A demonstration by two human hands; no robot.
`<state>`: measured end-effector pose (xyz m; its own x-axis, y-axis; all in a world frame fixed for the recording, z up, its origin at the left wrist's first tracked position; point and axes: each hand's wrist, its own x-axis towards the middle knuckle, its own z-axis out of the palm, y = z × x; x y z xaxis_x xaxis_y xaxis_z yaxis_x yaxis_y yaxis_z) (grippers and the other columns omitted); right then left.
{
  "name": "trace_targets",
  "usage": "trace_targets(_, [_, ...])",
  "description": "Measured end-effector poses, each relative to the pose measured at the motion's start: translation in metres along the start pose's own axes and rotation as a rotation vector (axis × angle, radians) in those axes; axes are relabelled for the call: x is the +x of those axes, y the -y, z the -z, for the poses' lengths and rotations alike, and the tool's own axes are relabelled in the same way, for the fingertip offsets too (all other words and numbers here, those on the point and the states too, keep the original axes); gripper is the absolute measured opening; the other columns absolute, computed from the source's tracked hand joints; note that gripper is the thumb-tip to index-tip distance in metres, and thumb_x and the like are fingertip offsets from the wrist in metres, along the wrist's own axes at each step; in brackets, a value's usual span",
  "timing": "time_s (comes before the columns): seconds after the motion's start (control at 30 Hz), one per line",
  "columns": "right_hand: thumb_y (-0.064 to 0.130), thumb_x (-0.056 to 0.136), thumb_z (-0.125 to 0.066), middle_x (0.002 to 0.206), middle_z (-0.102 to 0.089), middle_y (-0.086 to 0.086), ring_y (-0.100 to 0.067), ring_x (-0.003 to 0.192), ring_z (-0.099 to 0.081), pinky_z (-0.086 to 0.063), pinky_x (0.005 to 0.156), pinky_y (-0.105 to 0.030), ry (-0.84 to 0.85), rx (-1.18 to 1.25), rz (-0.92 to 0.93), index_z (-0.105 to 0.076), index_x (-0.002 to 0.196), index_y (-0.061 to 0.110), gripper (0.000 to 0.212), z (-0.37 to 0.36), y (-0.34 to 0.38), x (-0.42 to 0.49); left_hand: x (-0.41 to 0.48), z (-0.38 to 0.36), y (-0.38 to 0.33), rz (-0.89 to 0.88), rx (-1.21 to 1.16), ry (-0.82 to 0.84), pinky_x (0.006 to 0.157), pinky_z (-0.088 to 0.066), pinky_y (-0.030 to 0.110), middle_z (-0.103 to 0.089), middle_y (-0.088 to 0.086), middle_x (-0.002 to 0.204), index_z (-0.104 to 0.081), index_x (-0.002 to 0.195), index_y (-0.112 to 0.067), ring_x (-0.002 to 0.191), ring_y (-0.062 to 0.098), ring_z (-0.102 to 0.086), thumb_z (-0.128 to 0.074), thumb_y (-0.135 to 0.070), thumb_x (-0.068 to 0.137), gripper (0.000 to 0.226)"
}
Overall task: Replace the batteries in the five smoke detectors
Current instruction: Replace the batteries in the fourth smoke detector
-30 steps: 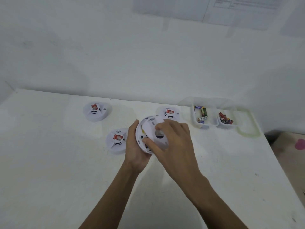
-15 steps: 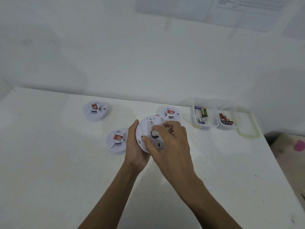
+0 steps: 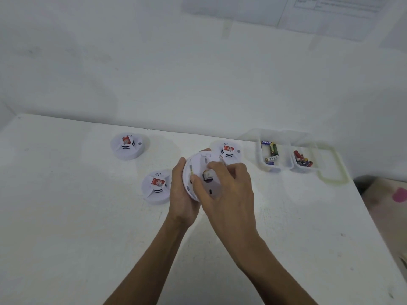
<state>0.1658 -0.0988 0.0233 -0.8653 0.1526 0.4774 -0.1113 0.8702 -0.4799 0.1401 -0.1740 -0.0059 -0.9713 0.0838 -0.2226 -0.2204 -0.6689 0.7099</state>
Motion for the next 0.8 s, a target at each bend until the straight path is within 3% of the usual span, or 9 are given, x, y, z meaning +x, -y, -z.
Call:
trace_targets(0.13, [0.052, 0.071, -0.063, 0.093, -0.067, -0.01, -0.024, 0.077, -0.066, -0.056, 0.063, -0.033, -0.025, 0.014, -0.053, -0.069, 0.101, 0.019, 0.046, -0.002, 0.005, 0.001, 0.001, 0.001, 0.003, -0.015, 0.021, -0.006, 0.08, -0.056, 0.03, -0.075, -0.007, 0.091, -0.058, 0.107, -0.029, 0.086, 0.011, -0.071, -0.015, -0.041, 0.1, 0.045])
trace_targets(0.27, [0.053, 0.078, -0.059, 0.094, -0.064, -0.009, -0.019, 0.081, -0.062, -0.049, 0.066, -0.021, 0.05, 0.086, -0.02, -0.068, 0.105, 0.019, 0.043, 0.004, -0.001, 0.0, 0.001, 0.004, -0.001, 0.008, -0.018, 0.031, 0.078, -0.058, 0.028, -0.075, -0.002, 0.095, -0.065, 0.106, -0.024, 0.089, 0.013, -0.071, -0.019, -0.041, 0.099, 0.05])
trace_targets(0.33, [0.042, 0.087, -0.053, 0.093, -0.06, -0.007, -0.015, 0.078, -0.06, -0.054, 0.066, -0.02, 0.127, 0.203, 0.041, -0.069, 0.107, 0.017, 0.036, 0.011, -0.01, 0.004, 0.002, 0.009, -0.006, 0.05, -0.082, 0.051, 0.076, -0.058, 0.03, -0.074, 0.004, 0.103, -0.073, 0.103, -0.022, 0.094, 0.018, -0.07, -0.027, -0.046, 0.092, 0.053])
trace_targets(0.4, [0.021, 0.09, -0.051, 0.089, -0.056, -0.005, -0.013, 0.073, -0.058, -0.052, 0.066, -0.019, 0.207, 0.293, 0.11, -0.07, 0.112, 0.015, 0.029, 0.016, -0.023, 0.009, 0.003, 0.012, -0.01, 0.086, -0.119, 0.092, 0.083, -0.056, 0.035, -0.068, 0.012, 0.118, -0.071, 0.111, -0.017, 0.106, 0.025, -0.066, -0.032, -0.05, 0.088, 0.057])
trace_targets(0.53, [0.006, 0.087, -0.045, 0.092, -0.055, -0.003, -0.009, 0.078, -0.054, -0.041, 0.066, -0.007, 0.324, 0.29, 0.196, -0.068, 0.117, 0.013, 0.039, 0.022, -0.036, 0.016, 0.004, 0.018, -0.01, 0.108, -0.138, 0.096, 0.087, -0.055, 0.036, -0.068, 0.012, 0.118, -0.073, 0.11, -0.015, 0.107, 0.026, -0.065, -0.031, -0.045, 0.089, 0.055])
trace_targets(0.63, [0.021, 0.087, -0.05, 0.101, -0.053, 0.001, -0.006, 0.084, -0.053, -0.042, 0.069, -0.007, 0.382, 0.289, 0.168, -0.064, 0.124, 0.017, 0.039, 0.026, -0.035, 0.014, 0.003, 0.017, -0.013, 0.122, -0.129, 0.091, 0.087, -0.056, 0.037, -0.068, 0.011, 0.117, -0.072, 0.111, -0.017, 0.106, 0.026, -0.065, -0.03, -0.042, 0.091, 0.052])
trace_targets(0.73, [0.061, 0.078, -0.056, 0.115, -0.045, 0.012, -0.002, 0.102, -0.049, -0.041, 0.078, -0.008, 0.46, 0.279, 0.104, -0.054, 0.132, 0.027, 0.064, 0.029, -0.035, 0.009, 0.0, 0.013, -0.019, 0.099, -0.064, 0.091, 0.074, -0.059, 0.031, -0.073, 0.007, 0.104, -0.074, 0.104, -0.017, 0.093, 0.02, -0.07, -0.025, -0.035, 0.1, 0.052])
trace_targets(0.8, [0.065, 0.073, -0.063, 0.122, -0.046, 0.011, -0.006, 0.109, -0.047, -0.043, 0.085, -0.013, 0.475, 0.262, 0.111, -0.05, 0.134, 0.027, 0.073, 0.027, -0.035, 0.006, -0.003, 0.01, -0.025, 0.056, 0.055, 0.106, 0.074, -0.059, 0.029, -0.074, 0.001, 0.098, -0.065, 0.112, -0.014, 0.09, 0.014, -0.071, -0.024, -0.032, 0.102, 0.045])
